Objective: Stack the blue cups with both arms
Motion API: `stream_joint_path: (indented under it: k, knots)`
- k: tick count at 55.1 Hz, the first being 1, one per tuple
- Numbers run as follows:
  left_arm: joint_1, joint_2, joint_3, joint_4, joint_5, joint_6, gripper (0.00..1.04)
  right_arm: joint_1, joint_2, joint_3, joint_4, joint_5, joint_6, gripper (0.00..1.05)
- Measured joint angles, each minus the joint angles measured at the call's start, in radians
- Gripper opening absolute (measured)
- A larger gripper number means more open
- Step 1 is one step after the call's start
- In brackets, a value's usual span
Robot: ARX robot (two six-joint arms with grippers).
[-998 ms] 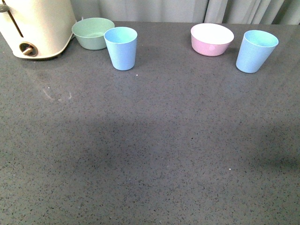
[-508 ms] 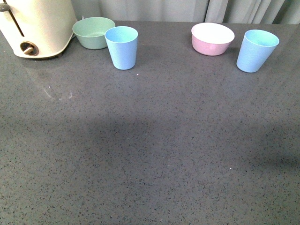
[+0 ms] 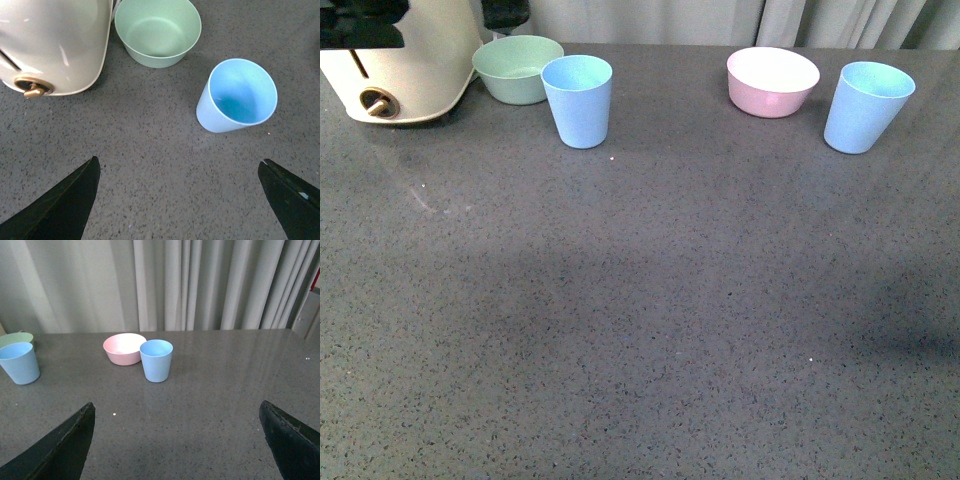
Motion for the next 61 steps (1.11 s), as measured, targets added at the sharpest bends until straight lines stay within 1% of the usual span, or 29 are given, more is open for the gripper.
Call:
stream_joint_path:
  k: [7,14,23,37,61]
  knots:
    - [-0.026,0.137,0.172,-0.101,-0.042,-0.024,0.96,0.000,0.000,0.000,0.000,0.000,0.000,0.96]
    - [-0.041,0.210,0.286,-0.180,-0.074,-0.051,0.96,0.000,0.000,0.000,0.000,0.000,0.000,0.96]
    - [-0.060,0.289,0.399,-0.233,-0.093,-0.080,0.96,0.000,0.000,0.000,0.000,0.000,0.000,0.96]
    - [-0.077,0.391,0.524,-0.296,-0.114,-0.111,0.96,0.000,0.000,0.000,0.000,0.000,0.000,0.96]
    - [-0.084,0.526,0.682,-0.391,-0.134,-0.156,0.96,0.000,0.000,0.000,0.000,0.000,0.000,0.96]
